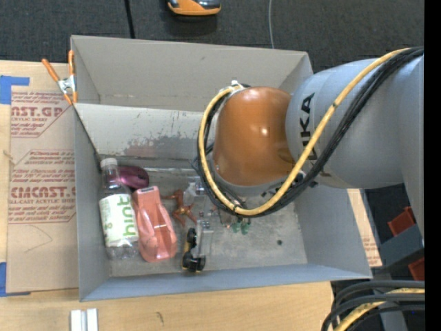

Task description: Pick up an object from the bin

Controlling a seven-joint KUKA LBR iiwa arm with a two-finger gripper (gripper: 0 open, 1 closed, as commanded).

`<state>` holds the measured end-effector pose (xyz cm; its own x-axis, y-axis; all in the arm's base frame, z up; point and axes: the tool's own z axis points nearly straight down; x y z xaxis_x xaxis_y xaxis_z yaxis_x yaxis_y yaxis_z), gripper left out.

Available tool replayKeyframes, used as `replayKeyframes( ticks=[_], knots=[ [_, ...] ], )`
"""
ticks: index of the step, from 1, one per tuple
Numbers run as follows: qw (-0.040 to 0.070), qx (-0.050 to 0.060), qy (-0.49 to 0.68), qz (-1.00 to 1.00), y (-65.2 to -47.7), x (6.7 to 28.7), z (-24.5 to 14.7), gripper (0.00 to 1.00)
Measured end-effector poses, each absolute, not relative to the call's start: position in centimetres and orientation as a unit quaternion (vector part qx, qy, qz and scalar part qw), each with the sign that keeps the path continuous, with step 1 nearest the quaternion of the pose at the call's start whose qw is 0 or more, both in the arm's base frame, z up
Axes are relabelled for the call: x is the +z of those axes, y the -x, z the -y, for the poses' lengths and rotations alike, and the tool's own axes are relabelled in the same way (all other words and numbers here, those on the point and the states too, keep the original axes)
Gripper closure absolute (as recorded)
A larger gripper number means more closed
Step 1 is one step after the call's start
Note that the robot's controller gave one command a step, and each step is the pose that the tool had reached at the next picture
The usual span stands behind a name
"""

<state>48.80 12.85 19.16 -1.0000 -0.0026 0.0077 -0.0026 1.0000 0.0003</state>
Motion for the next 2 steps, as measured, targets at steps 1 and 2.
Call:
replayKeyframes(
  ticks=[1,2],
  knots=[
    [0.000,-0.001,-0.001,1.000,-49.0,19.6,-12.8,0.00],
    [-0.001,0.000,-0.028,1.000,-50.6,17.5,-13.0,0.00]
  ],
)
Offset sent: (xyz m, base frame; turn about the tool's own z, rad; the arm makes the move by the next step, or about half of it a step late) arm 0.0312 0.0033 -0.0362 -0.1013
